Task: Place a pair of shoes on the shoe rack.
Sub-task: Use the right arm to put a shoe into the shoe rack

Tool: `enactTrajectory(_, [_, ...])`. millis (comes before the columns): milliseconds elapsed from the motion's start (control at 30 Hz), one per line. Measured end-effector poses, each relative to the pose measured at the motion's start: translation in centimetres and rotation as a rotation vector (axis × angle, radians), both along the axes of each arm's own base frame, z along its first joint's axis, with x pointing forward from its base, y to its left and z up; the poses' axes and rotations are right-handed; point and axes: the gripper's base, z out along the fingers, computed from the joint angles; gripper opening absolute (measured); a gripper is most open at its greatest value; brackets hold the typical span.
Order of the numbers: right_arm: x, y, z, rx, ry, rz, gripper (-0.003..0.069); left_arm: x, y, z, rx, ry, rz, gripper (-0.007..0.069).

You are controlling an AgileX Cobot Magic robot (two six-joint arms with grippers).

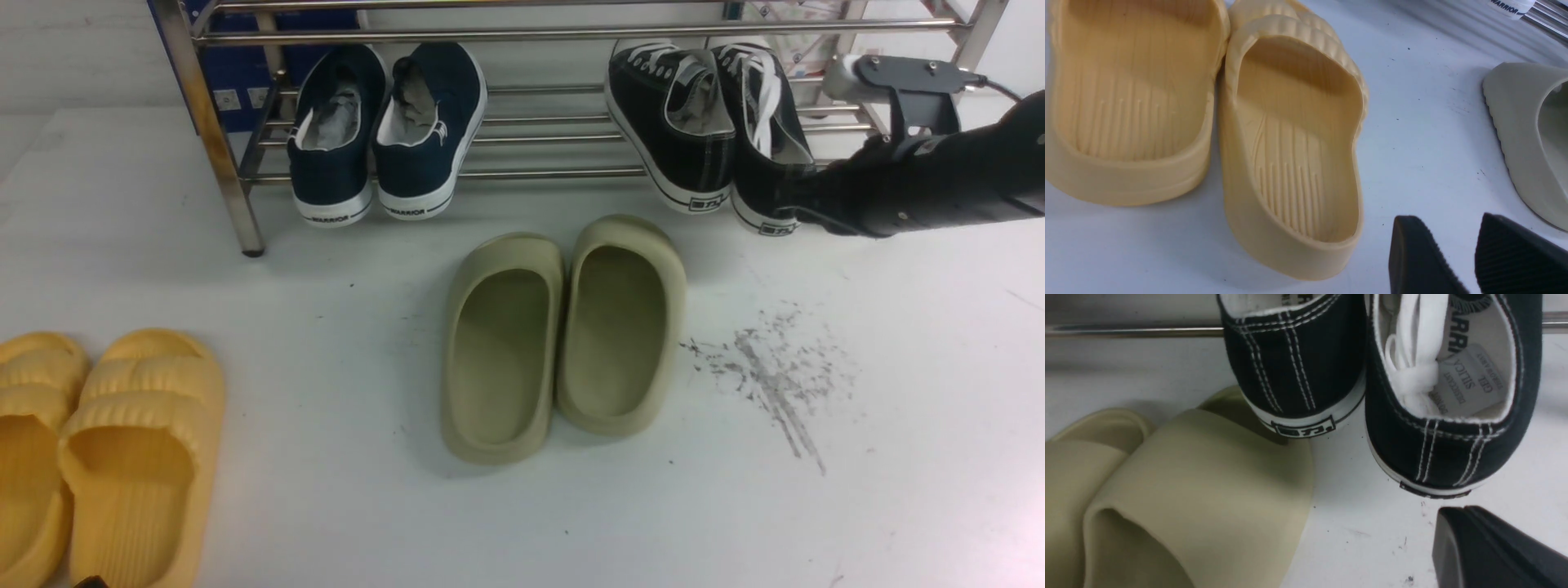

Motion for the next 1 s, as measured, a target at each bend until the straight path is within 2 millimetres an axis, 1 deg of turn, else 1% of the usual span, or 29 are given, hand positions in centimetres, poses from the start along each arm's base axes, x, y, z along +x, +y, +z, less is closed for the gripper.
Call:
enactTrajectory(67, [0.3, 0.0, -0.7, 0.013, 0.007, -0.018, -0.0005, 0.0, 0.0, 0.0, 0.0, 0.0, 0.0, 0.0239])
enactTrajectory(167, [0.9, 0.0, -1.2, 0.014, -0.002, -0.035, -0.0005, 0.0, 0.0, 0.0, 0.0, 0.0, 0.0, 0.0239])
enactTrajectory(267, [1.4, 0.0, -1.1, 0.016, -0.015, -0.04, -0.0005, 0.0, 0.0, 0.0, 0.0, 0.0, 0.0, 0.0239])
enactTrajectory(433, [2.8, 0.1, 0.4, 0.011, -0.09, -0.045, -0.0003, 0.0, 0.0, 0.0, 0.0, 0.0, 0.0, 0.0239])
enactTrajectory(600, [4.0, 0.0, 1.3, 0.008, -0.156, -0.063, -0.0003, 0.0, 0.0, 0.0, 0.0, 0.0, 0.0, 0.0239])
enactTrajectory(700, [4.4, 0.0, 1.7, 0.009, -0.173, -0.066, -0.0003, 0.0, 0.0, 0.0, 0.0, 0.0, 0.0, 0.0239])
enactTrajectory(1000, [4.3, 0.2, 1.2, -0.031, -0.134, -0.015, 0.0002, 0.0, 0.0, 0.0, 0.0, 0.0, 0.0, 0.0239])
